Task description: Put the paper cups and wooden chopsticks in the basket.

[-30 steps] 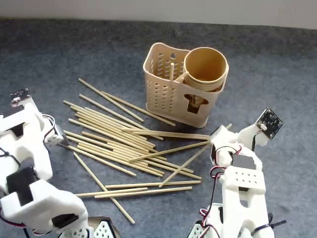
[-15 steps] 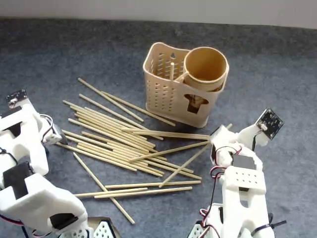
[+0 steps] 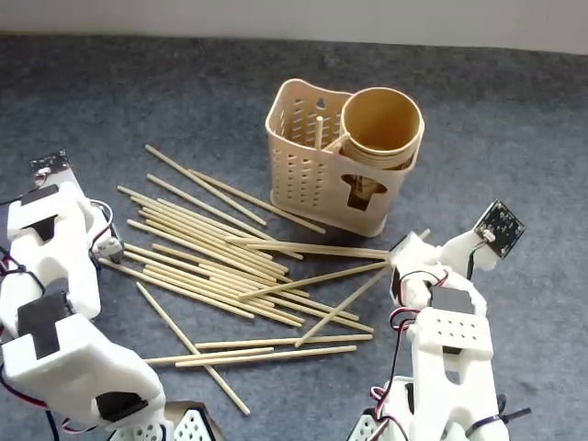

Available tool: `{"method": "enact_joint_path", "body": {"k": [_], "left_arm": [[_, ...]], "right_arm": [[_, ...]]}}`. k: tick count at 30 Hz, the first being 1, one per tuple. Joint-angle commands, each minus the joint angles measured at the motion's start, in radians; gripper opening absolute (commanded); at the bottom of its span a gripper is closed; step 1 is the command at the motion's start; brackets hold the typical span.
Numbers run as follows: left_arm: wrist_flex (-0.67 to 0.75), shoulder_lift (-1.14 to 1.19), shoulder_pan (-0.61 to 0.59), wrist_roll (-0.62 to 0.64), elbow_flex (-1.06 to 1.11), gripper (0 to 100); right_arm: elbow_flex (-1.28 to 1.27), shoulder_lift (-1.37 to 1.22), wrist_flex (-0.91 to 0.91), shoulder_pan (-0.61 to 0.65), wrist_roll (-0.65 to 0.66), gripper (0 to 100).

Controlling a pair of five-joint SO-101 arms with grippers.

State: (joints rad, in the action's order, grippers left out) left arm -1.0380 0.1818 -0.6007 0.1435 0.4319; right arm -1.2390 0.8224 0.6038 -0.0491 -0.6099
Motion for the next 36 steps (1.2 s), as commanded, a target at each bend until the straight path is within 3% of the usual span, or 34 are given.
{"method": "enact_joint_path", "body": {"k": [1, 4, 17, 28, 36], "left_arm": [[0.026, -0.002, 0.016, 0.005, -0.048, 4], [0.026, -0.002, 0.018, 0.003, -0.073, 1], [0.015, -0.013, 0.056, 0.031, -0.153, 1], [-0.367, -0.013, 0.094, 0.069, -0.618, 1], [-0.557, -0.013, 0.203, 0.071, -1.006, 1]], "right_arm": [[0.005, 0.033, -0.018, -0.007, 0.015, 0.5], [0.005, 0.033, -0.018, -0.007, 0.015, 0.5], [0.005, 0.033, -0.018, -0.008, 0.015, 0.5], [0.005, 0.035, -0.018, -0.012, 0.017, 0.5], [0.005, 0.035, -0.018, -0.013, 0.017, 0.4]]}}
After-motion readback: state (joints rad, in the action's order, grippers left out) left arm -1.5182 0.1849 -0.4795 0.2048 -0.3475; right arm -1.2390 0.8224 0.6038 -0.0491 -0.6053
